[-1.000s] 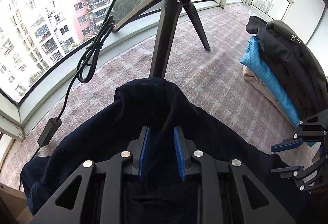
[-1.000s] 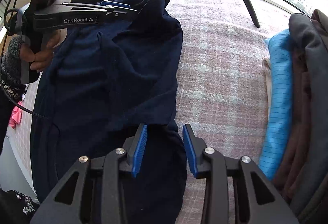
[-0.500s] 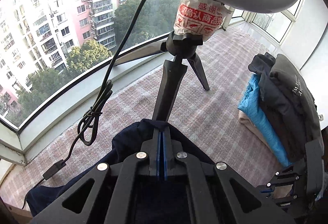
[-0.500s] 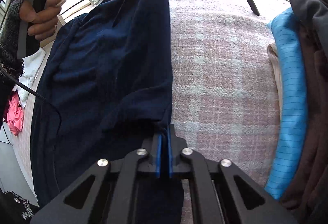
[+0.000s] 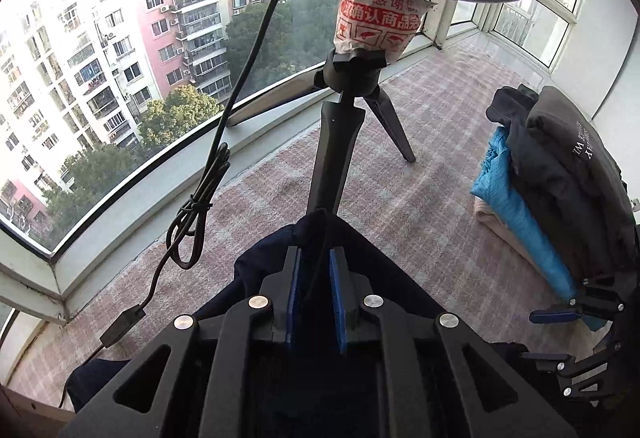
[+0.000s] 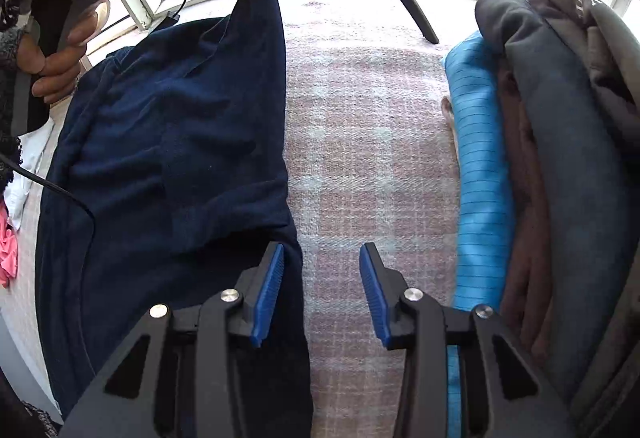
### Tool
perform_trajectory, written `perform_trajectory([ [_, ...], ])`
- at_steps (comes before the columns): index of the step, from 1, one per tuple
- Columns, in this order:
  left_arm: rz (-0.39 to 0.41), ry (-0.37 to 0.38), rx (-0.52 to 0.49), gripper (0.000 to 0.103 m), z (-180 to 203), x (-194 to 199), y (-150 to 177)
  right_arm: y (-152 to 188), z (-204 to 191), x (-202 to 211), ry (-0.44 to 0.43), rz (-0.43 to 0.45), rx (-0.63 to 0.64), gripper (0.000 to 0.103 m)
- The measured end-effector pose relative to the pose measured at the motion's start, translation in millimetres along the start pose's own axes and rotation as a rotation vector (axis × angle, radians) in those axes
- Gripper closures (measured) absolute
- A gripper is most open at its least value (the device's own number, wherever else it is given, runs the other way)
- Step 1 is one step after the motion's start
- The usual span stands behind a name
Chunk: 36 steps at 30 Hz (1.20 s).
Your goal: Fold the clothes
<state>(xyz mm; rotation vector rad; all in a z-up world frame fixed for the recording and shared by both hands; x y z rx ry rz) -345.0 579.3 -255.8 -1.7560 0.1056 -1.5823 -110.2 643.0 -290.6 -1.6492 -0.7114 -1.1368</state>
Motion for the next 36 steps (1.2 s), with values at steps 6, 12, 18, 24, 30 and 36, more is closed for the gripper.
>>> perform_trajectory([
  [6, -0.001, -0.026, 0.013, 0.086, 0, 27, 28, -12, -10, 15, -0.027, 0.036, 0.012, 0.064],
  [12, 0.037, -0.065, 0.051, 0.086, 17, 96, 63, -15, -31, -26, 0.001, -0.01, 0.109, 0.065],
  [18, 0.068, -0.136, 0.119, 0.085, 36, 183, 119, -13, -16, -16, 0.155, -0.023, 0.122, 0.065],
  [24, 0.063, -0.105, 0.11, 0.081, 96, 222, 174, 3, -44, 60, -0.044, 0.055, 0.108, 0.065],
  [30, 0.006, 0.013, 0.028, 0.081, 201, 216, 237, 85, -24, 112, -0.071, 0.059, 0.096, 0.064],
  [36, -0.062, 0.141, 0.011, 0.081, 307, 202, 312, 220, 1, 127, -0.109, -0.042, 0.012, 0.064],
])
Point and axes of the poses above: each gripper's, at about its wrist camera, not at the fingertips, and x roughly against the way its jaws point, z to its right, y to its underside, the point moved 9 cm from there along -x, roughly the way its jaws point, and after that the axes turned 2 degrees about z, right-handed, at the moved point
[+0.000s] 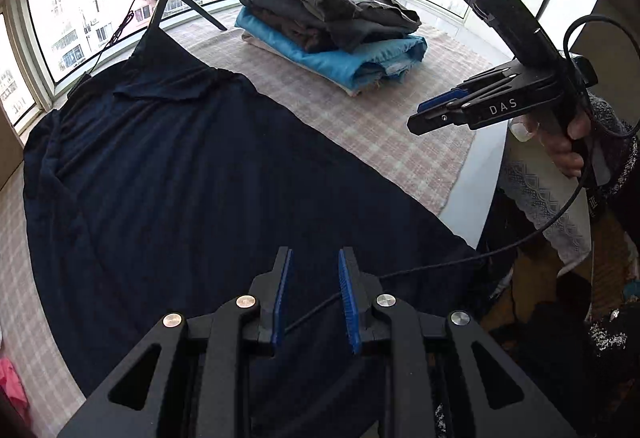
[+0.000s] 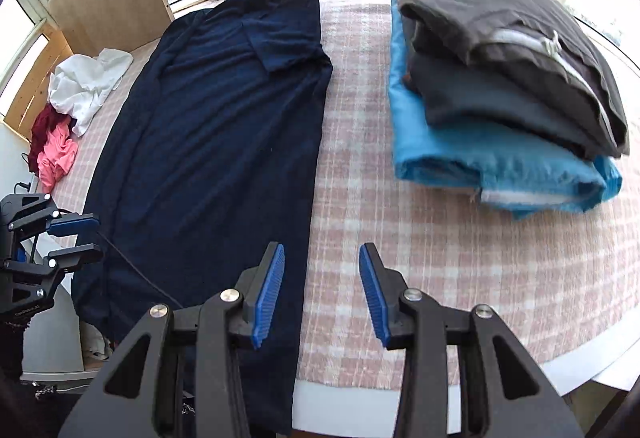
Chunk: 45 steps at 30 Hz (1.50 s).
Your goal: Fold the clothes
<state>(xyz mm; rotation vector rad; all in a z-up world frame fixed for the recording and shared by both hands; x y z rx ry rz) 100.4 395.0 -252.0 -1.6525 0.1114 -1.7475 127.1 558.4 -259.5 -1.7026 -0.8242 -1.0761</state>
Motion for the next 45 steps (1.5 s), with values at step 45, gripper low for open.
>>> perform_trajectory([
  [45, 0.178, 0.048, 0.226, 0.101, 104, -41, 3, -173, -15, -6, 0.037, 0.14, 0.18, 0.065],
])
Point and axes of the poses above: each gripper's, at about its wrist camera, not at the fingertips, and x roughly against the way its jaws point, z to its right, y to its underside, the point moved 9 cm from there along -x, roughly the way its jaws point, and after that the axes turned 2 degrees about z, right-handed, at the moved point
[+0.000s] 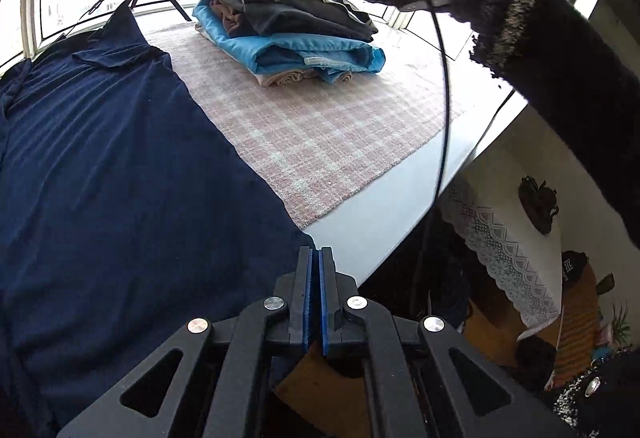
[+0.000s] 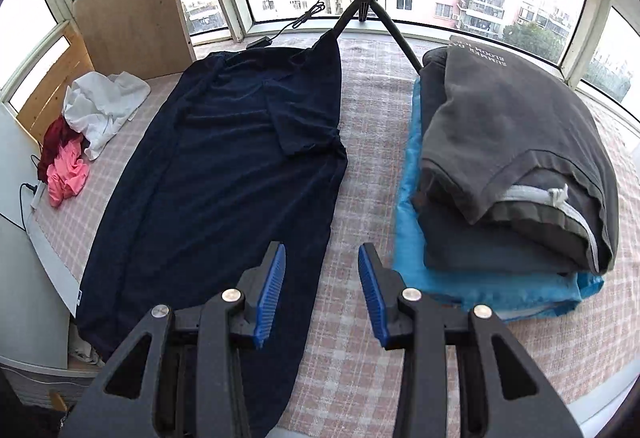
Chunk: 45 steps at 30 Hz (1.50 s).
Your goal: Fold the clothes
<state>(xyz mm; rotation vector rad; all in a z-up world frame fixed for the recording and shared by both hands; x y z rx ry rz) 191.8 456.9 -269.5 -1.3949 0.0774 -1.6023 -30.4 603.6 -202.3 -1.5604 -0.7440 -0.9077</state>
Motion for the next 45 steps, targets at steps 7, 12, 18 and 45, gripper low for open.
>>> perform_trajectory([
  [7, 0.019, -0.074, 0.141, 0.101, -49, 12, 3, -91, 14, -135, 0.062, -0.095, 0.022, 0.065],
  [12, -0.021, -0.171, 0.165, 0.101, -70, 11, 7, -102, 21, -192, 0.092, -0.192, 0.007, 0.066],
  [18, 0.018, -0.165, 0.205, 0.101, -76, 32, 5, -105, 5, -189, 0.046, -0.206, 0.051, 0.1],
  [45, 0.102, -0.351, 0.591, 0.101, -164, 95, 93, -143, -171, -235, 0.139, -0.241, 0.33, 0.099],
])
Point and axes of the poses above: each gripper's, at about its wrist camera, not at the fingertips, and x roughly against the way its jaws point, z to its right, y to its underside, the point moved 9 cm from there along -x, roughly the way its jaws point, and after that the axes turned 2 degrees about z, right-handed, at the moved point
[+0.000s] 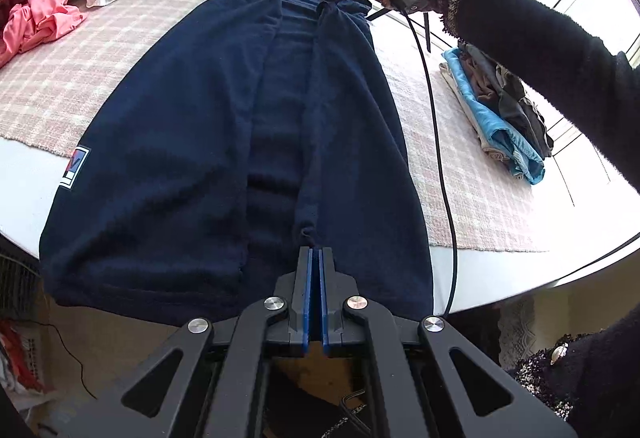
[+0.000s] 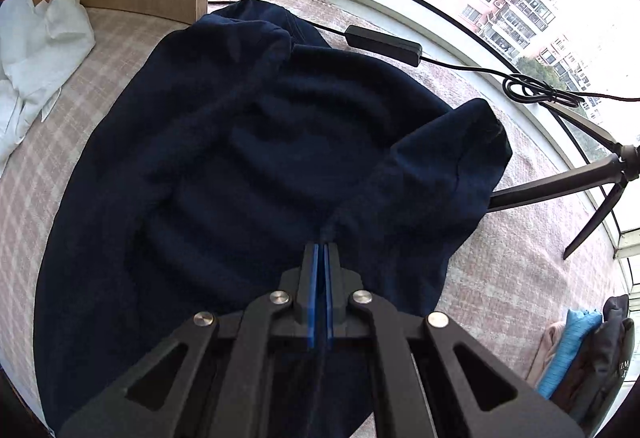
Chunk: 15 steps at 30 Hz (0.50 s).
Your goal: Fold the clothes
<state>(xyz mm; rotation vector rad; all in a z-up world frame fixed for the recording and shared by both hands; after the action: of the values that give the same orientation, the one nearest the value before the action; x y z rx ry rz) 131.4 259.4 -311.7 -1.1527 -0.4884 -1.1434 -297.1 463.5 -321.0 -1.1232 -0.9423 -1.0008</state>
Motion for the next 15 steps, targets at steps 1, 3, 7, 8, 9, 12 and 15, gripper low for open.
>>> perform_trajectory([
  [1, -0.003, -0.002, -0.004, 0.101, 0, -1, 1, 3, -3, -3, 0.009, -0.01, 0.026, 0.094],
  [3, -0.008, -0.002, -0.024, 0.101, 2, -2, 1, 9, -6, 2, 0.028, -0.004, 0.057, 0.083],
  [7, -0.01, 0.004, -0.059, 0.101, 7, -2, -1, 44, -7, 46, -0.056, 0.074, 0.033, 0.069],
  [8, -0.008, 0.01, -0.062, 0.101, 7, -1, -1, 60, -7, 58, -0.083, 0.091, 0.02, 0.066],
  [9, -0.007, 0.017, -0.065, 0.101, 8, 0, -2, 75, -6, 70, -0.109, 0.107, 0.008, 0.062],
  [12, -0.002, 0.025, -0.058, 0.101, 6, 2, -2, 122, -5, 107, -0.188, 0.156, -0.031, 0.062],
  [15, 0.041, 0.002, -0.029, 0.101, -3, 14, -1, 187, -28, 95, -0.255, 0.067, -0.001, 0.062],
])
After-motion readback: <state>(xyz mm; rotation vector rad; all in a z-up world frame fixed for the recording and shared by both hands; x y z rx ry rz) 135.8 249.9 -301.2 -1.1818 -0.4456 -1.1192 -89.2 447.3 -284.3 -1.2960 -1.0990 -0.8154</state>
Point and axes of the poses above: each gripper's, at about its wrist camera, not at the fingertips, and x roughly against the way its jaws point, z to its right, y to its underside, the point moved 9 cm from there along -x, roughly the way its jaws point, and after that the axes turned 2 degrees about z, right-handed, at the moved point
